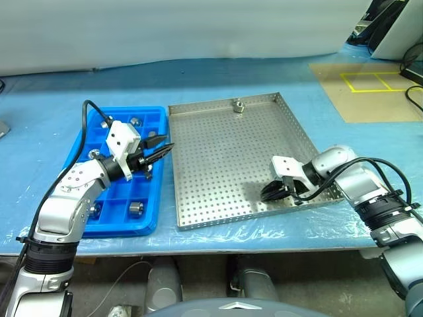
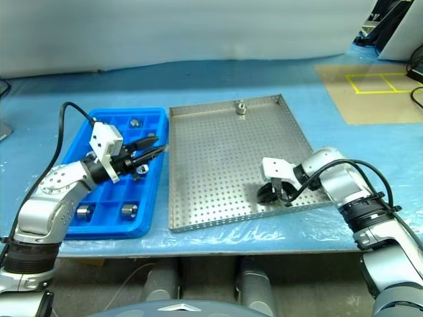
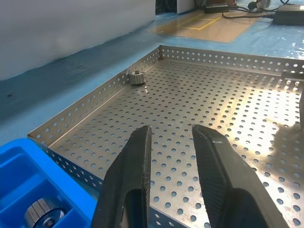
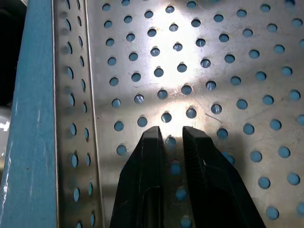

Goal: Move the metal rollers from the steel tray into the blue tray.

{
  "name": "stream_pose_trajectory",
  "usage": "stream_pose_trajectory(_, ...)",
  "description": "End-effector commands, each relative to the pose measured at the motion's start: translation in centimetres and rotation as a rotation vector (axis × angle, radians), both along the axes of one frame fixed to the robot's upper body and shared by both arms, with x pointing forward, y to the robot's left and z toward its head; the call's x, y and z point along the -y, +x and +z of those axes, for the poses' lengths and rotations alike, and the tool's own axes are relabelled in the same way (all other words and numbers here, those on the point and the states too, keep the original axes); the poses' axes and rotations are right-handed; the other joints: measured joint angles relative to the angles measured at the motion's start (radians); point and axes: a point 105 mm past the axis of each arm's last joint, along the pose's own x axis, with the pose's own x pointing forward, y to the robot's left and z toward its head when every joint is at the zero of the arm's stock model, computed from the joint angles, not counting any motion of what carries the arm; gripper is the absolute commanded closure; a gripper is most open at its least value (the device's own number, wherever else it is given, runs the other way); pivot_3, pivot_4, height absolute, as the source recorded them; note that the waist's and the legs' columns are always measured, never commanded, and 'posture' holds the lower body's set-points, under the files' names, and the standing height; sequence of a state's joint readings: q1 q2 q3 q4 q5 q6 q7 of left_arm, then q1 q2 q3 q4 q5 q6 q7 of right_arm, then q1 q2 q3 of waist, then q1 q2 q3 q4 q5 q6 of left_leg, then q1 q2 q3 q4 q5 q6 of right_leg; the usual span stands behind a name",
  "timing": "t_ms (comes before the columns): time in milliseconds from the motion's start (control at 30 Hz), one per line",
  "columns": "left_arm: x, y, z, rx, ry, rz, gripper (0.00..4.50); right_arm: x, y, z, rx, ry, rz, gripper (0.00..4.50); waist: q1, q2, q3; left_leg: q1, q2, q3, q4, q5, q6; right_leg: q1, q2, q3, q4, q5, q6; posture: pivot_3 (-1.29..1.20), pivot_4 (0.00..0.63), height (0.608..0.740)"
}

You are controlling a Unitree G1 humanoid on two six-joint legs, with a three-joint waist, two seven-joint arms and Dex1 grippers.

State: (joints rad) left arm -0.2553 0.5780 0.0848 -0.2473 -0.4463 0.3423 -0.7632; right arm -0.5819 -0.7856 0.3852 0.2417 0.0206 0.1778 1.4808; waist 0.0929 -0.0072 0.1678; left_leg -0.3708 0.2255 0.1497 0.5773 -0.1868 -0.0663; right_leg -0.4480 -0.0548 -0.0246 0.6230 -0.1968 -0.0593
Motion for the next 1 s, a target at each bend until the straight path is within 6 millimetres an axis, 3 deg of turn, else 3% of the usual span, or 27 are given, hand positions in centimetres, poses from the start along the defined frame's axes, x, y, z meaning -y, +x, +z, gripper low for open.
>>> stream_pose_trajectory(33,0.1,0.0,1.1,0.057,0.003,-0.011,3.08,-1.1,-1.1,-0.2,-0.018,-0.004,0.089,3.82,0.002,0.000,0.000,0.000,0.000,0.000,0.000,0.000,0.000,0.000,0.000,0.000,0.000,0.000,0.000,0.07,0.150,0.740)
stream_pose_trajectory(267,0.6,-0.1,1.0,0.062,-0.009,-0.014,3.08,-3.5,-2.4,0.9,-0.082,0.018,0.195,3.82,0.002,0.000,0.000,0.000,0.000,0.000,0.000,0.000,0.001,0.000,0.000,0.000,0.000,0.000,0.000,0.09,0.150,0.740)
stream_pose_trajectory(500,0.6,0.0,1.2,0.075,-0.014,-0.003,3.08,-6.2,-2.5,2.8,-0.066,0.035,0.248,3.82,0.003,0.000,0.000,0.000,0.000,0.000,0.000,0.000,0.000,0.000,0.000,0.000,0.000,0.000,0.000,0.11,0.150,0.740)
stream_pose_trajectory(700,0.2,-0.1,1.3,0.081,-0.012,0.013,3.08,-5.1,-2.9,4.6,-0.085,0.025,0.242,3.82,0.009,0.000,0.000,-0.001,0.000,0.000,0.000,0.000,0.001,0.000,-0.001,0.000,0.000,0.000,0.000,0.12,0.150,0.740)
stream_pose_trajectory(867,0.4,-0.2,1.3,0.079,-0.016,0.011,3.08,-3.5,-3.8,3.6,-0.093,-0.027,0.273,3.82,0.009,0.000,0.000,0.000,-0.001,0.000,0.000,-0.001,0.001,0.001,-0.002,0.000,-0.001,0.000,0.000,0.12,0.150,0.740)
stream_pose_trajectory(1000,0.6,-0.4,1.1,0.072,-0.014,0.005,3.08,-4.6,-4.6,1.4,-0.083,-0.045,0.296,3.82,0.003,0.000,0.000,0.001,0.000,0.000,0.000,-0.001,0.001,0.001,-0.001,0.000,0.000,0.000,0.000,0.12,0.150,0.740)
